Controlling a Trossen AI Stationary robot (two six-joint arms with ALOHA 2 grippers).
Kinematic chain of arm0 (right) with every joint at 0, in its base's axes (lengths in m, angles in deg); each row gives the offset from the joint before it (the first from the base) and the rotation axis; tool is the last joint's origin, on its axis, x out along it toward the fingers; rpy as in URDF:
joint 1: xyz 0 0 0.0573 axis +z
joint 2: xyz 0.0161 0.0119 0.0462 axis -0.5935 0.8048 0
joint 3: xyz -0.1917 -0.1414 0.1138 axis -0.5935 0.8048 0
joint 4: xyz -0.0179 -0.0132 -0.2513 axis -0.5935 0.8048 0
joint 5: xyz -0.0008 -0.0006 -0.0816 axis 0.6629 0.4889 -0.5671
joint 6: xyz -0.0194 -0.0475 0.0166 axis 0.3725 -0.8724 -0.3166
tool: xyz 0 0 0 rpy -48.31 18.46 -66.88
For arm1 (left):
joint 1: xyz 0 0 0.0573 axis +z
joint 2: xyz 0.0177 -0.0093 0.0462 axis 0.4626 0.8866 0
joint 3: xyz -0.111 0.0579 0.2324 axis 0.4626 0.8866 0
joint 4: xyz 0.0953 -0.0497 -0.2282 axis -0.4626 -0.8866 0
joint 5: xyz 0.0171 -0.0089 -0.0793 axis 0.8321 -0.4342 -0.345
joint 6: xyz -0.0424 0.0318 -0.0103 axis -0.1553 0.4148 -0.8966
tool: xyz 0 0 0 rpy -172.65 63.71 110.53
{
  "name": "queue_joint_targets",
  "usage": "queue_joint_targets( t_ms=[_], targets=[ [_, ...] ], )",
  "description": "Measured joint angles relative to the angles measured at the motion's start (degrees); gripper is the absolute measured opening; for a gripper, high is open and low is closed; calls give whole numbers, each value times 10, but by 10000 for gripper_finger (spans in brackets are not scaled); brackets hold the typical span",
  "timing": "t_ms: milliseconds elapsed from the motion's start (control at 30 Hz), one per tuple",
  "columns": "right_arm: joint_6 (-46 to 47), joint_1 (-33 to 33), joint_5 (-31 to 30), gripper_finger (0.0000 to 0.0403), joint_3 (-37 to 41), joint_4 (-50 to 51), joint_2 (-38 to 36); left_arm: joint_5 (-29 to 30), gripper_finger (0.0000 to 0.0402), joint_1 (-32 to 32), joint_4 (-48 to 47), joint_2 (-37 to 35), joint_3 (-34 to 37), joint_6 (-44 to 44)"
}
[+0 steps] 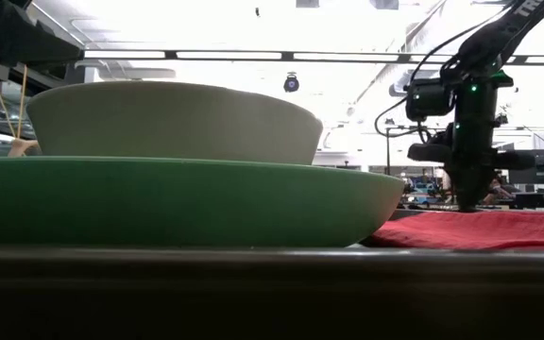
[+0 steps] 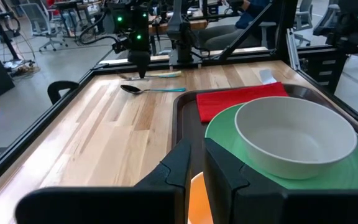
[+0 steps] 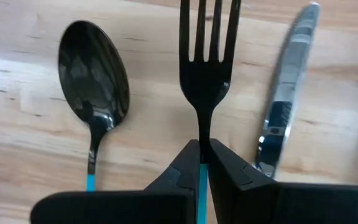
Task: Set up tray
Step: Put the blue fork on the table napkin to the right of the green plate on the serving tray
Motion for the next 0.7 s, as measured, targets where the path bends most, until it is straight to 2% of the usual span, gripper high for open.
queue_joint_targets(
  t_ms=[267,700],
  targets=[
    [22,13,21,8,0,18,-33,0,69,0,0,0,0,0],
    [57,58,35,10,0,43,-33,0,69,0,0,0,0,0]
  ],
)
